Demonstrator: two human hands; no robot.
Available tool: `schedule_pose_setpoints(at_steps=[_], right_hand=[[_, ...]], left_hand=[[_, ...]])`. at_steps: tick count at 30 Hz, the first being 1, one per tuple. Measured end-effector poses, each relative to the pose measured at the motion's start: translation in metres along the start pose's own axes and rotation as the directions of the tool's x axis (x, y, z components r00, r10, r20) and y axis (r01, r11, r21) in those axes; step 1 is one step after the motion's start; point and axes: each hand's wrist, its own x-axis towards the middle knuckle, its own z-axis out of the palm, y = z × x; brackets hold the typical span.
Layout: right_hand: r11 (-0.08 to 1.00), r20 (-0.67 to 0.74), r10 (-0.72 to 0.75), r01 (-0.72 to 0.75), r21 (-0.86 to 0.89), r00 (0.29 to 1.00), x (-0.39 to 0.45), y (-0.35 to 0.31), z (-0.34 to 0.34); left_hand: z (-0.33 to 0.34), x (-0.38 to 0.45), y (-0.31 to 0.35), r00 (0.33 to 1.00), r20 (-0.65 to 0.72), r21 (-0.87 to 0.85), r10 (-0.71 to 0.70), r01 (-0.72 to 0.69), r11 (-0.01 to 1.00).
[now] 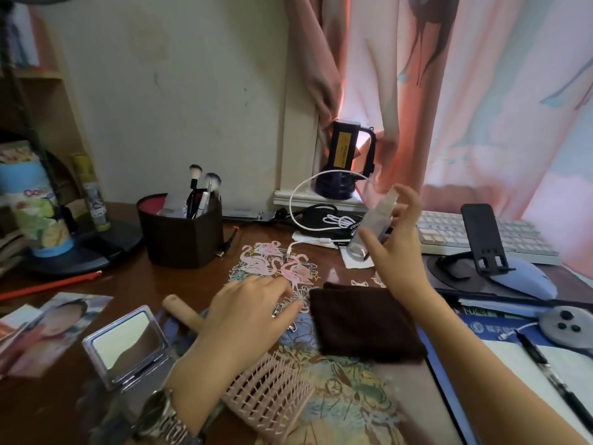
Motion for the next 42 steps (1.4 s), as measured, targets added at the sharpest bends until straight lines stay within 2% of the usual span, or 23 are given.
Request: schedule_pose_setpoints(at_steps=[2, 5, 7, 13, 19, 23, 27, 32, 39, 42], right_hand=[[0.994, 0.062, 0.013, -0.020, 0.107, 0.998, -0.006, -0.032, -0.012], [0.931, 0.245, 0.085, -0.164, 0.325, 0.966, -0.023, -0.067, -0.026], [0.888, 0.338, 0.120, -0.253, 0.384, 0.933, -0.041, -0.080, -0.033], [0.828, 0.369, 0.197, -0.355, 0.433, 0.909, -0.088, -0.099, -0.041], [0.878, 0.417, 0.206, -0.355, 0.320, 0.885, -0.117, -0.116, -0.046], [0.895, 0.459, 0.195, -0.348, 0.278, 0.867, -0.140, -0.124, -0.043], [0.957, 0.392, 0.169, -0.246, 0.155, 0.904, -0.155, -0.129, -0.040], [0.990, 0.341, 0.133, -0.140, -0.003, 0.931, -0.156, -0.141, -0.025], [0.990, 0.420, 0.141, -0.124, -0.068, 0.897, -0.161, -0.148, -0.012], [0.990, 0.422, 0.140, -0.118, -0.077, 0.896, -0.169, -0.146, -0.014]], left_hand=[[0.001, -0.002, -0.001, 1.000, 0.001, -0.031, 0.019, -0.019, 0.999], [0.000, -0.002, -0.002, 1.000, 0.011, -0.045, 0.014, -0.013, 0.999], [-0.002, -0.006, -0.001, 1.000, 0.018, -0.047, 0.021, -0.020, 0.999], [-0.010, -0.025, 0.006, 0.999, 0.046, -0.139, 0.002, 0.004, 0.990], [-0.022, -0.078, 0.003, 0.999, 0.028, -0.200, -0.033, 0.038, 0.979], [-0.044, -0.114, -0.016, 0.990, -0.085, -0.167, -0.109, 0.094, 0.982], [-0.058, -0.148, -0.045, 0.969, -0.150, -0.144, -0.195, 0.173, 0.974], [-0.051, -0.170, -0.080, 0.949, -0.140, -0.193, -0.284, 0.255, 0.948], [-0.035, -0.179, -0.098, 0.955, -0.165, -0.259, -0.246, 0.199, 0.945], [-0.033, -0.180, -0.100, 0.963, -0.128, -0.233, -0.237, 0.203, 0.951]])
